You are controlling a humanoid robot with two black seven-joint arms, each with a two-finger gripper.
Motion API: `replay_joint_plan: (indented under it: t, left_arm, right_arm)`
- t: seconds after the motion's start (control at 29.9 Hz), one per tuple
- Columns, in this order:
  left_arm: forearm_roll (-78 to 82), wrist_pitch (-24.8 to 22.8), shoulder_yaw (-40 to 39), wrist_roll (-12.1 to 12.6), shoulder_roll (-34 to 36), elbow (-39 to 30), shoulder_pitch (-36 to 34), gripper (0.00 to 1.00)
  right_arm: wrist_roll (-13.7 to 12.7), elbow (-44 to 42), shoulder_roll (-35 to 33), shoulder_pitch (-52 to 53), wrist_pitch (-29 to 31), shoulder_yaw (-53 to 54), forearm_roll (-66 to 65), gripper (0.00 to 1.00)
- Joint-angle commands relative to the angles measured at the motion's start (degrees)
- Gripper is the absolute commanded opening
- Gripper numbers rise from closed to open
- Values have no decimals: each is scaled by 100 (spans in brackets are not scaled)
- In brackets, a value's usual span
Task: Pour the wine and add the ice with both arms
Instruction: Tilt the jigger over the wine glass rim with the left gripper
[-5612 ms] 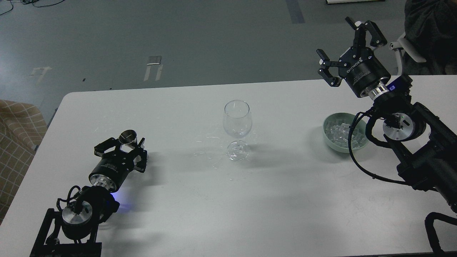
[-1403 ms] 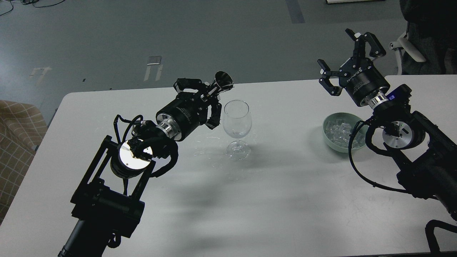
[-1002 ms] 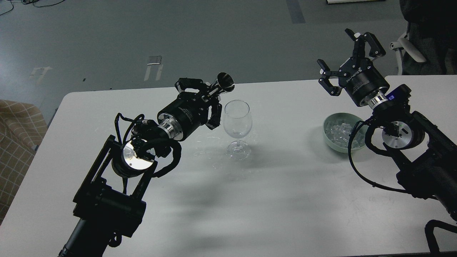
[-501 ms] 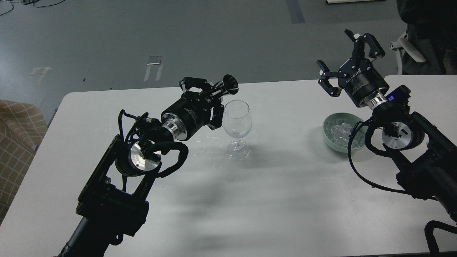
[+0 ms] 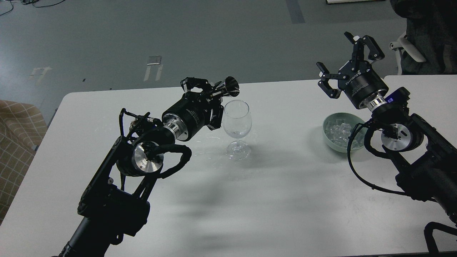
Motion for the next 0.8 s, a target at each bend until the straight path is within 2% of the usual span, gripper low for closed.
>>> replay_joint_plan:
  t: [0.0, 0.33, 0.77]
  left_arm:
    - [1, -4, 0, -49, 0, 0, -9, 0]
    - [309, -338, 0, -49, 0, 9, -9, 0]
    - [405, -461, 8, -146, 0, 9, -18, 0]
  right_arm:
    - [0, 8, 5, -1, 0, 7, 0, 100]
    - [0, 8, -4, -9, 0, 7, 0, 100]
    - [0, -1, 5, -9, 0, 16, 0, 100]
